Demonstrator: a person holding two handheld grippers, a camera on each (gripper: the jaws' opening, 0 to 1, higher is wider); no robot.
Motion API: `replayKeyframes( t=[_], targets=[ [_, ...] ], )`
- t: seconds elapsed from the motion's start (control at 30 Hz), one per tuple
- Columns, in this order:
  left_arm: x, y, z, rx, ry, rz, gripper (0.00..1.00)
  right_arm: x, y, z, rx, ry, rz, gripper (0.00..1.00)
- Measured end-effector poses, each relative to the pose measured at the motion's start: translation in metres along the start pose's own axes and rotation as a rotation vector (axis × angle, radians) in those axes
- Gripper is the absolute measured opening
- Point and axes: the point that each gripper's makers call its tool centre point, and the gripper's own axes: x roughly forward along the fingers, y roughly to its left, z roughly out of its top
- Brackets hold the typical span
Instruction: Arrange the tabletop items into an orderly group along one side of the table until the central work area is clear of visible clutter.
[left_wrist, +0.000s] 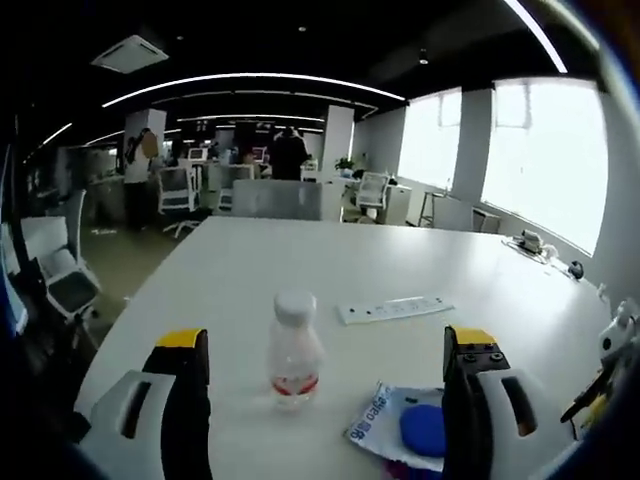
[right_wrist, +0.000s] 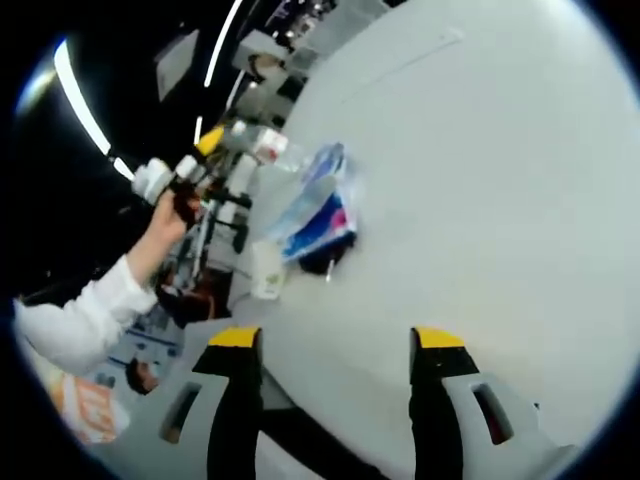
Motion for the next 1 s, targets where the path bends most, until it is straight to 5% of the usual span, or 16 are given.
replayKeyframes(
  t=[0.3, 0.7, 1.0],
  targets=[
    [-0.033, -0.014, -0.008, 0.009, -0.021, -0.009, 1.0, -0.015, -0.006, 0.003, 0.028, -0.051, 0.003, 0.58],
    [-0.101, -0.034, -0.065, -0.048, 0.03, 0.005, 0.94, -0.028, -0.021, 0.009, 0.092, -0.118, -0.003, 0.58],
    [-0.128, -0.04, -0.096, -0.068, 0.082, 0.025, 0.91, -0.025, -0.018, 0.007, 0.096, -0.12, 0.01, 0.58]
  ],
)
